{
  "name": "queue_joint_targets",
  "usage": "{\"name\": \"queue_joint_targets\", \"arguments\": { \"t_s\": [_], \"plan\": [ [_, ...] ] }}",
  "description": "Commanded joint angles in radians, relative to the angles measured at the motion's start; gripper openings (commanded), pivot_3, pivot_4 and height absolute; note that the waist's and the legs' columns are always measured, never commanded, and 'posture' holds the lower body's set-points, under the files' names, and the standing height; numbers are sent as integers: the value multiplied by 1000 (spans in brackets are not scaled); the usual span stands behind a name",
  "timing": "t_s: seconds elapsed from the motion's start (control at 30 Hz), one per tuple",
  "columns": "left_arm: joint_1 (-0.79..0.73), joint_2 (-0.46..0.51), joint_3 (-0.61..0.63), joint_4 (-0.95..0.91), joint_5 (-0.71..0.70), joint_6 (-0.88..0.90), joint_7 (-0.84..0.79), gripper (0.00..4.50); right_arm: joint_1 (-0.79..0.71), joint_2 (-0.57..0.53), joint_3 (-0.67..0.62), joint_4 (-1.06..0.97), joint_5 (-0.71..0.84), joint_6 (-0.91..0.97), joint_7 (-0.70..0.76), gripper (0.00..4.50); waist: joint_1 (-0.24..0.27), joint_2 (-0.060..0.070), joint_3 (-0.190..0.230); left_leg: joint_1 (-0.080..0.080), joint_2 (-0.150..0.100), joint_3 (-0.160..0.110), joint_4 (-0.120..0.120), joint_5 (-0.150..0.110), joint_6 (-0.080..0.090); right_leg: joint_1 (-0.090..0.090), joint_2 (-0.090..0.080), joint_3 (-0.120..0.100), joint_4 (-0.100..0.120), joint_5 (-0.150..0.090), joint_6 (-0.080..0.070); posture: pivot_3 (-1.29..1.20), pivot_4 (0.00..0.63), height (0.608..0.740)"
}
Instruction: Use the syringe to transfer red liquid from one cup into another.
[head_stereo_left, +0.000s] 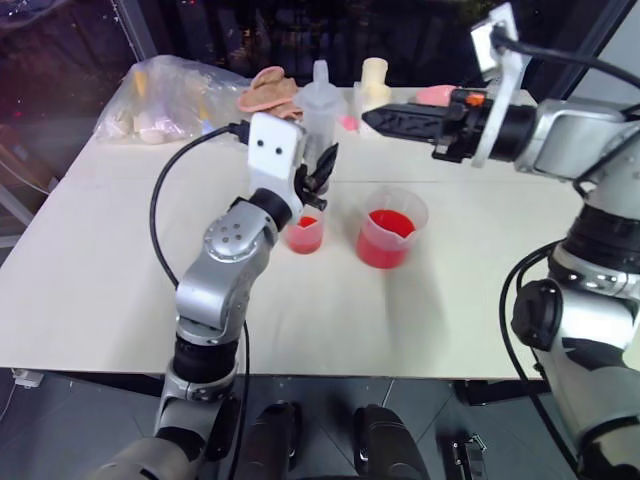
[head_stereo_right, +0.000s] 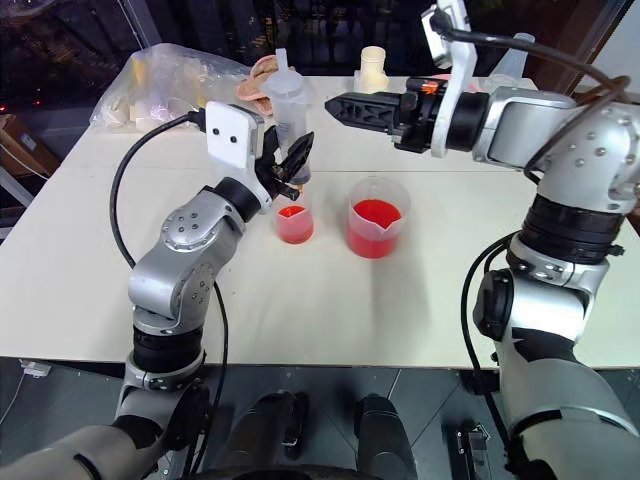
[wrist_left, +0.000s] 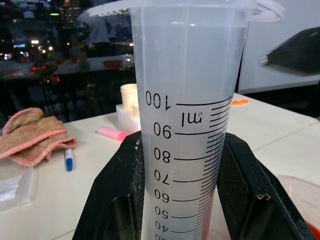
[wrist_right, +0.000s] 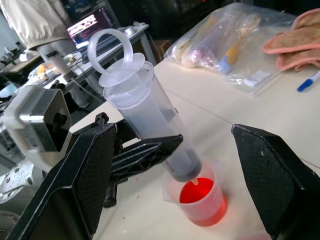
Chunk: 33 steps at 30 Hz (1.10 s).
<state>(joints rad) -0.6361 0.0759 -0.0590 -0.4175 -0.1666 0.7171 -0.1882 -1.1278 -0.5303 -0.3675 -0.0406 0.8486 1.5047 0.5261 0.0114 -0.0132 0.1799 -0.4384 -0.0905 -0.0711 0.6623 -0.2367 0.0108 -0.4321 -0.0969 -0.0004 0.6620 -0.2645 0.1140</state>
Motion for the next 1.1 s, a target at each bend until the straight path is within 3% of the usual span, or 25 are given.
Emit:
{"name": "queue_joint_targets", "arguments": {
  "t_s": [0.03, 0.2, 0.3, 0.43, 0.57, 0.63, 0.8, 1.1],
  "plan": [
    [-51, 6, 43, -58, -17, 21, 23, 1456, 14, -16, -57, -48, 25, 9, -26, 3808, 1, 0, 0, 0, 0, 0, 0, 0, 0, 0, 0, 0, 0, 0, 0, 0, 150, 740],
    [-212, 24, 197, -8, -100, 229, 71, 1456, 65, 1, -102, -81, 38, 14, -67, 3808, 1, 0, 0, 0, 0, 0, 0, 0, 0, 0, 0, 0, 0, 0, 0, 0, 150, 740],
    [-398, 22, 350, 148, -130, 440, 159, 1456, 97, 20, -113, -86, 46, 0, -85, 3808, 1, 0, 0, -1, 0, 0, 1, 0, 0, 0, 0, -1, 0, 0, 0, 0, 150, 740],
    [-559, 39, 443, 313, -119, 590, 230, 1456, 117, 40, -109, -91, 51, -20, -103, 3808, -4, 0, 0, 0, 0, -1, 1, 0, 0, 0, 3, -2, 1, 0, 0, 0, 150, 740],
    [-776, 117, 479, 701, -4, 806, 346, 1456, 128, 75, -120, -97, 65, -40, -126, 3808, -4, -1, 1, -1, -1, -1, 1, 3, -4, -1, 3, -2, 3, 0, 0, 0, 150, 740],
    [-815, 158, 423, 822, 17, 846, 335, 1456, 133, 79, -118, -102, 72, -44, -132, 3808, -5, -1, 1, -1, -1, -1, 1, 3, -4, -2, 3, -2, 3, 0, 0, 0, 150, 740],
    [-895, 182, 425, 1046, 103, 873, 409, 1456, 158, 87, -118, -132, 99, -44, -156, 3808, -7, -1, 1, -1, -1, -1, 0, 3, -6, -3, 2, -2, 4, 0, 0, 0, 150, 740],
    [-887, 124, 532, 1184, 169, 897, 485, 1456, 213, 122, -152, -197, 156, -51, -234, 3808, -4, -1, 1, -5, -1, -1, 0, 4, -7, -8, 0, 0, 4, 0, 1, 0, 150, 740]
  ]
}}
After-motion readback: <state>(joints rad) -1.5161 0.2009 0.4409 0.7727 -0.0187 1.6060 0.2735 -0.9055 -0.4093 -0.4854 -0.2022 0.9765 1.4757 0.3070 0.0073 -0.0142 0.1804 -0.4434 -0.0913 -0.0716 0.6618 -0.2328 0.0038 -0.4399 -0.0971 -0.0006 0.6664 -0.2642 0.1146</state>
